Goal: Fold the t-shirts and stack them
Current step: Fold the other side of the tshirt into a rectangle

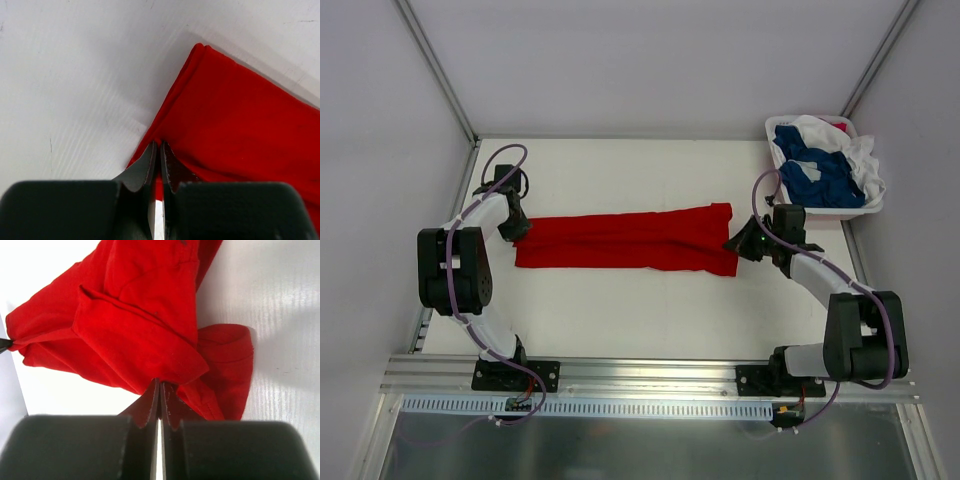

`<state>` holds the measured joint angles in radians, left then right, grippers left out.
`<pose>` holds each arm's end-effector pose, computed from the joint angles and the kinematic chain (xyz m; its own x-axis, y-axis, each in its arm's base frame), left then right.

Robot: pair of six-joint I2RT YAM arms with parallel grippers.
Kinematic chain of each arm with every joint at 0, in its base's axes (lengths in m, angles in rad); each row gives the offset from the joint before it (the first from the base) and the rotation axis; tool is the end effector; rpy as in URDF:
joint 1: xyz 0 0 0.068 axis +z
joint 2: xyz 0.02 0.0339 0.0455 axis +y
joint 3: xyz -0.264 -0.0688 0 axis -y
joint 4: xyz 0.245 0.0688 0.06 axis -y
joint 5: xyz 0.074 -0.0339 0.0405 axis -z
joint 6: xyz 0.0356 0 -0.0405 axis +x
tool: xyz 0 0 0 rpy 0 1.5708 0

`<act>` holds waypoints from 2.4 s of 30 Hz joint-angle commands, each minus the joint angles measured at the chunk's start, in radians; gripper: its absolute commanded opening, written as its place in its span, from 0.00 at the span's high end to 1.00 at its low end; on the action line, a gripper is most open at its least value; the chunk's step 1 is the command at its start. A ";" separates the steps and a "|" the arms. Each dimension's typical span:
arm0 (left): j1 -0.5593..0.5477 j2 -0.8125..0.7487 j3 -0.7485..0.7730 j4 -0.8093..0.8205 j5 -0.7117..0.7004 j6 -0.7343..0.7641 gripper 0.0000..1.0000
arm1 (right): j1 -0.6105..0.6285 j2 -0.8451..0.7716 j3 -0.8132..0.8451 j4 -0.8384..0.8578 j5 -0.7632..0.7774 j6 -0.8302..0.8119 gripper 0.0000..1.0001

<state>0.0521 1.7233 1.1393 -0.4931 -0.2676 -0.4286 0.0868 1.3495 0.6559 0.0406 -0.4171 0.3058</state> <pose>0.3480 0.0276 0.1940 -0.7270 -0.4393 -0.5278 -0.5250 0.8510 0.0148 0.2712 0.0381 0.1958 -0.6976 0.2156 -0.6833 -0.1990 0.8578 0.4738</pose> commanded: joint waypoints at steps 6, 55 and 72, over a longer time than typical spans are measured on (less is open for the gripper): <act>0.006 0.013 -0.001 -0.005 -0.028 -0.010 0.90 | 0.005 0.052 0.019 -0.004 0.038 0.026 1.00; -0.113 0.098 0.189 -0.010 0.059 0.007 0.19 | 0.238 0.574 0.706 -0.131 -0.071 -0.105 0.73; -0.115 0.085 0.169 -0.004 0.045 0.014 0.19 | 0.249 0.522 0.536 -0.048 -0.092 -0.089 0.73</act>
<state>-0.0582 1.8156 1.3117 -0.4999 -0.2096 -0.4274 0.3218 1.9560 1.2266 -0.0395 -0.4839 0.2195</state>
